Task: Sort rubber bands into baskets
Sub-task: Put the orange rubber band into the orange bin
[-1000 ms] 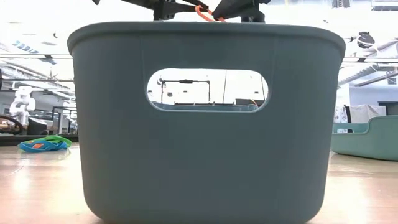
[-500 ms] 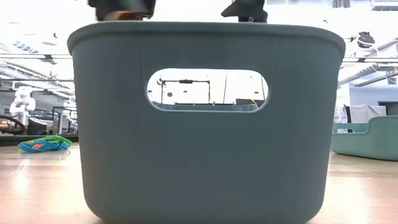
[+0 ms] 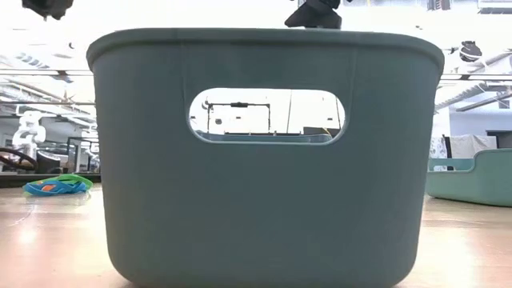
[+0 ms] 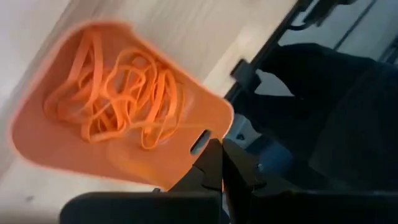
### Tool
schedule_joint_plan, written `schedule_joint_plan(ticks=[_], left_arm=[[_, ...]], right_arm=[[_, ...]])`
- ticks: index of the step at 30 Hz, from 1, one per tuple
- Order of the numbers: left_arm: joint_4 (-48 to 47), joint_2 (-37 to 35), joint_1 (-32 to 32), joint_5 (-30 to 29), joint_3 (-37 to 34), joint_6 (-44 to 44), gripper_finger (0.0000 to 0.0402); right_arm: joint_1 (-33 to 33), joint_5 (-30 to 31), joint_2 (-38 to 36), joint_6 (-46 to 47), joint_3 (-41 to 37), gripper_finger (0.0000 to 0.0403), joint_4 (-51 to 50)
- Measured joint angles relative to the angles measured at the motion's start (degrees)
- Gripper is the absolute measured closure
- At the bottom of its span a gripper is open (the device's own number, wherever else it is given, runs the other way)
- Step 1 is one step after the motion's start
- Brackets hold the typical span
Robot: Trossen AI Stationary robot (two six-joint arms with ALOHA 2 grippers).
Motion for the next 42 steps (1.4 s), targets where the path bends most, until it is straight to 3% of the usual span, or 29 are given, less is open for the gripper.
schedule_joint_plan(ticks=[6,12,32,42], left_arm=[[0.0,2.6,-3.5,-1.1,0.0,-6.3,0.04],[0.2,5.7,-4.9,-4.8,0.0,-6.2,0.0386],[-6.7,6.9,-5.3,-5.1,0.0,6.8,0.0241],[-8.8,4.8,-4.3,-3.3,0.0,13.9,0.0221]], right_arm=[[-0.1,0.1,0.0,-2.3,0.0,0.0225,1.2],[-0.1,0.1,0.0,-2.3,0.0,0.0225,1.8],[2.3,0.0,0.0,4.9,0.0,0.0225,1.7],[2.3,0.0,0.0,6.9,0.0,0.0225,3.1]])
